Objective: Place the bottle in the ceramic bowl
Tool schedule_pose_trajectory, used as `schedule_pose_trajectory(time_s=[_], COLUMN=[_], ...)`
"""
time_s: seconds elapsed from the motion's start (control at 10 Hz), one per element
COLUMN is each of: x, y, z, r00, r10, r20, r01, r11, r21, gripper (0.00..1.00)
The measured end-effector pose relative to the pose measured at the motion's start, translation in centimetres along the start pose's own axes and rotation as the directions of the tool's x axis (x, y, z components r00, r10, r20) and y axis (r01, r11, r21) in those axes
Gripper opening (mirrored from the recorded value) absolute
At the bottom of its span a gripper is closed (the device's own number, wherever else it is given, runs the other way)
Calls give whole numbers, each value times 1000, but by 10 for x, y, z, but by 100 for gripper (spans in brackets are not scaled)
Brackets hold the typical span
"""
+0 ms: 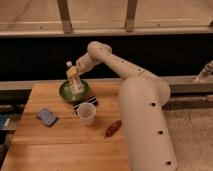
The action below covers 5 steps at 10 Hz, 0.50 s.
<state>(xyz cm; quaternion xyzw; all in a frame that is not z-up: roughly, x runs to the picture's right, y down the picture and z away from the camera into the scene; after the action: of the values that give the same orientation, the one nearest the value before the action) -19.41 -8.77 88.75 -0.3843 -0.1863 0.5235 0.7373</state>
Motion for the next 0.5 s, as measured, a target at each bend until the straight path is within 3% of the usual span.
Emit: schedule_pose_trajectory(time_s=[0.3,0.4,0.5], x=[9,12,18], y=[-7,-6,-5], z=[17,26,39], r00=[999,999,996], r10=[25,27,25], r20=[-23,-42,-87], r01=[-26,-30,-33], r11=[999,998,995], r21=[-39,-62,-97], gripper=[0,0,0])
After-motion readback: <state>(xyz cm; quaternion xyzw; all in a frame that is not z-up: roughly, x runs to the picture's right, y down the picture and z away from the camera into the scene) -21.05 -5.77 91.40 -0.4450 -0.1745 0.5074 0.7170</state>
